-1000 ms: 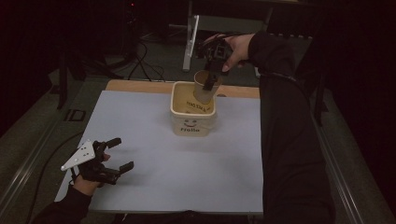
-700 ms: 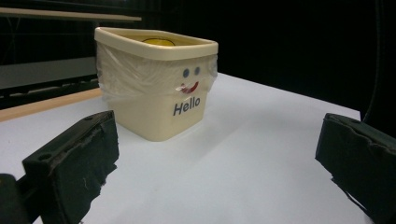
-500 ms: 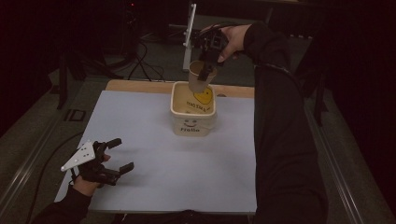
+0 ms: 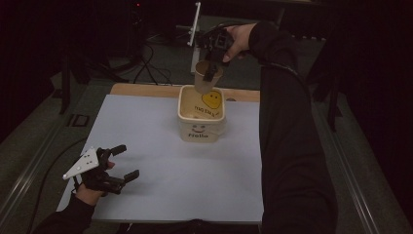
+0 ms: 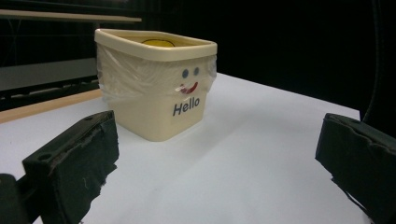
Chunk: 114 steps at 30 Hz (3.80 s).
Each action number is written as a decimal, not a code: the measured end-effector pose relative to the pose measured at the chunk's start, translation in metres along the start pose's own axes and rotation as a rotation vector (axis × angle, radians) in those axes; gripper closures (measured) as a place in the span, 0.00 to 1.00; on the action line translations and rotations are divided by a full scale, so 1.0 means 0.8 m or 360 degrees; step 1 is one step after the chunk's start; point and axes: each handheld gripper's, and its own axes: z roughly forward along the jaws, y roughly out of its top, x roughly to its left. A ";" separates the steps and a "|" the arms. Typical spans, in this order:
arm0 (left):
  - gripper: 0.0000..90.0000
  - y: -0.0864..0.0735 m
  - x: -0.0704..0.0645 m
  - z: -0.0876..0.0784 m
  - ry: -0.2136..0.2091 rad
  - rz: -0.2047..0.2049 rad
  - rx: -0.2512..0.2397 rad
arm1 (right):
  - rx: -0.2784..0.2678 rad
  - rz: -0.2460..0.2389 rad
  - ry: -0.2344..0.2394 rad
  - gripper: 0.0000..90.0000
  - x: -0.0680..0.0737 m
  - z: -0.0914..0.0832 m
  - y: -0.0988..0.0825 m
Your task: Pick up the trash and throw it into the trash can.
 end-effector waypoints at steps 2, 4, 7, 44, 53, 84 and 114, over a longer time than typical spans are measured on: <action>0.01 0.000 0.000 0.000 -0.0003 0.0003 -0.0002 | 0.0003 0.0004 0.0006 0.29 -0.001 0.002 0.000; 0.01 0.000 0.000 0.000 -0.0004 0.0003 -0.0004 | -0.0025 0.0045 0.0006 0.23 -0.003 0.001 -0.001; 0.01 0.000 -0.001 0.000 -0.0008 0.0004 -0.0008 | -0.0046 0.0037 0.0042 0.13 -0.004 -0.003 -0.002; 0.01 0.003 -0.010 0.004 -0.0023 0.0055 0.0025 | -0.0206 0.0068 -0.0007 0.14 0.043 0.003 -0.041; 0.01 0.002 -0.009 0.008 -0.0041 0.0048 0.0025 | -0.0277 0.0099 -0.0022 0.14 0.058 0.008 -0.061; 0.01 0.002 -0.009 0.009 -0.0037 0.0045 0.0032 | -0.0507 0.0208 0.0010 0.17 0.120 0.067 -0.158; 0.01 0.002 -0.009 0.009 -0.0034 0.0050 0.0036 | -0.0658 0.0317 0.0113 0.18 0.188 0.178 -0.235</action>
